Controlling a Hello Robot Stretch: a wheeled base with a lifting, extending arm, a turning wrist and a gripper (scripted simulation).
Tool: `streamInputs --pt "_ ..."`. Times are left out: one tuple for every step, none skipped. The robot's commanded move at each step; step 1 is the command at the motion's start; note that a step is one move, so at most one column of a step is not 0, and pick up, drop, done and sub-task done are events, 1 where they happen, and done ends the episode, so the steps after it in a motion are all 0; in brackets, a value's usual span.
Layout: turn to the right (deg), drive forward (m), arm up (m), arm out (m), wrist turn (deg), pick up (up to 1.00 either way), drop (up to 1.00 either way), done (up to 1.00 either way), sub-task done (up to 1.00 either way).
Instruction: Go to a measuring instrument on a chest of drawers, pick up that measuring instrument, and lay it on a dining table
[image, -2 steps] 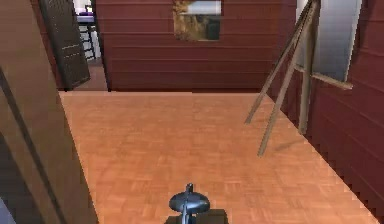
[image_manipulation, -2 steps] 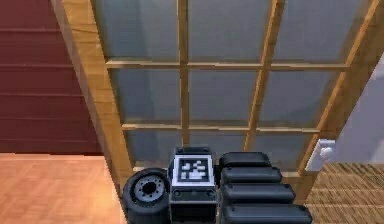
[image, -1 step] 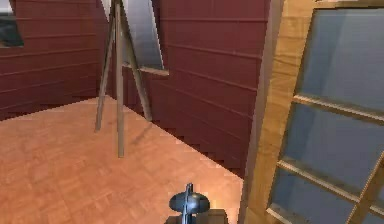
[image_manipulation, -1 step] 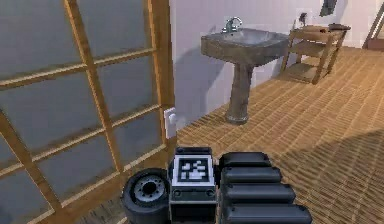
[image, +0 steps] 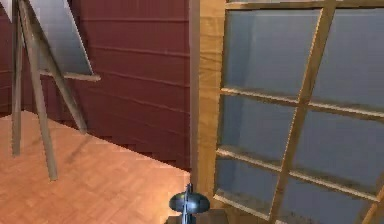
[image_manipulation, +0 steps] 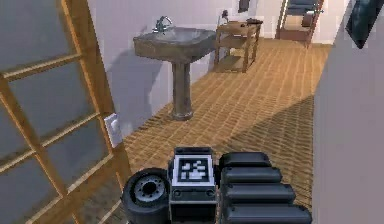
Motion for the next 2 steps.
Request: streamInputs --pt "0.0 0.3 0.0 0.0 0.0 0.0 0.0 0.0 0.0" --pt "-45.0 0.0 0.0 0.0 0.0 0.0 0.0 0.0 0.0"
